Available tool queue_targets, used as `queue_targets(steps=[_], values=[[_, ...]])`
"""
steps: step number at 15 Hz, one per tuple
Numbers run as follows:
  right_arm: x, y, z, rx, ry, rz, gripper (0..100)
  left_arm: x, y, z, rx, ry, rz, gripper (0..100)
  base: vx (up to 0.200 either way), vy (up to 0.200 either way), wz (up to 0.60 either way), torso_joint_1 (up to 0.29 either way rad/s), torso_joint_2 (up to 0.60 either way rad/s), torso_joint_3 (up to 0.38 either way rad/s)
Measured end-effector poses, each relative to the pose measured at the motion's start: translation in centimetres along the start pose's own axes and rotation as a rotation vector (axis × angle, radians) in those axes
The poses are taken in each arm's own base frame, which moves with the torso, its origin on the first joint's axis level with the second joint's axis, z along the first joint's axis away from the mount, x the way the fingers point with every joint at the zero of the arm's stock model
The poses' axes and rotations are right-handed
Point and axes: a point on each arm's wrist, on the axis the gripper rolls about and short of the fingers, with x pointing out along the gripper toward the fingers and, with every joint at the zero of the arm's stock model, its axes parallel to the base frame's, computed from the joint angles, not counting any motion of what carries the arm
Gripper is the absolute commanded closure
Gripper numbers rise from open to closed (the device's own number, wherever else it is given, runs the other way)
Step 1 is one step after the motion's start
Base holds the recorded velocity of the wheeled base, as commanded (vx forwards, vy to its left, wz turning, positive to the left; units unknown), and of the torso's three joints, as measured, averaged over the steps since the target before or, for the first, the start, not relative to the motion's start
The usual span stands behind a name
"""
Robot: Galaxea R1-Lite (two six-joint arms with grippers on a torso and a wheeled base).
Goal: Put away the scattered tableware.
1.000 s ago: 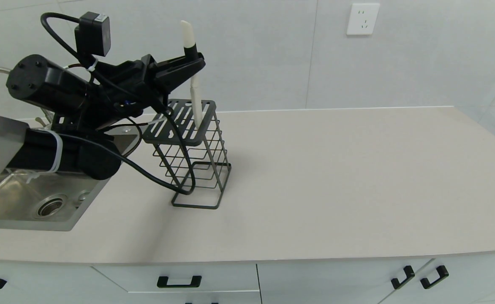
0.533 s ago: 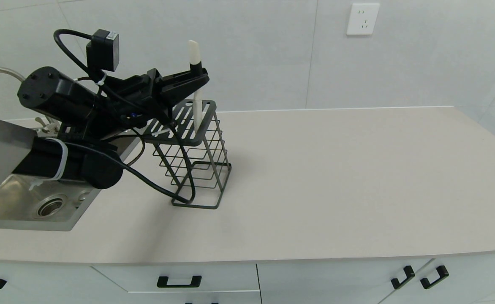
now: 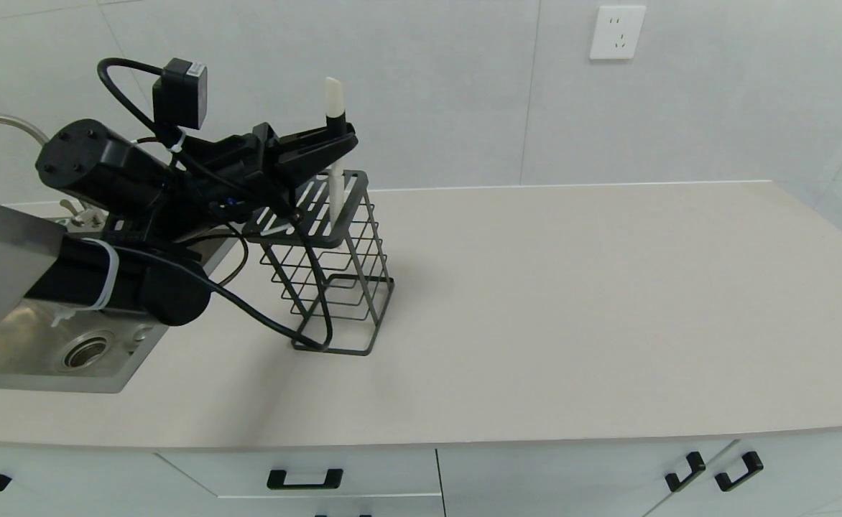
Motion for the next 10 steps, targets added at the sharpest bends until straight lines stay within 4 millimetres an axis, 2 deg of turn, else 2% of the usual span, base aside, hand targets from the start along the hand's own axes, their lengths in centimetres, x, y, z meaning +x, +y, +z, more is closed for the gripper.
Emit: queue_targets(steps=[10], values=[[0.0,0.0,0.0,0.000,0.000,0.000,100,-1.0,-0.2,-1.8,-0.017,0.036,0.030,100,0.000,0.000,0.00,0.000,0.00,0.000]])
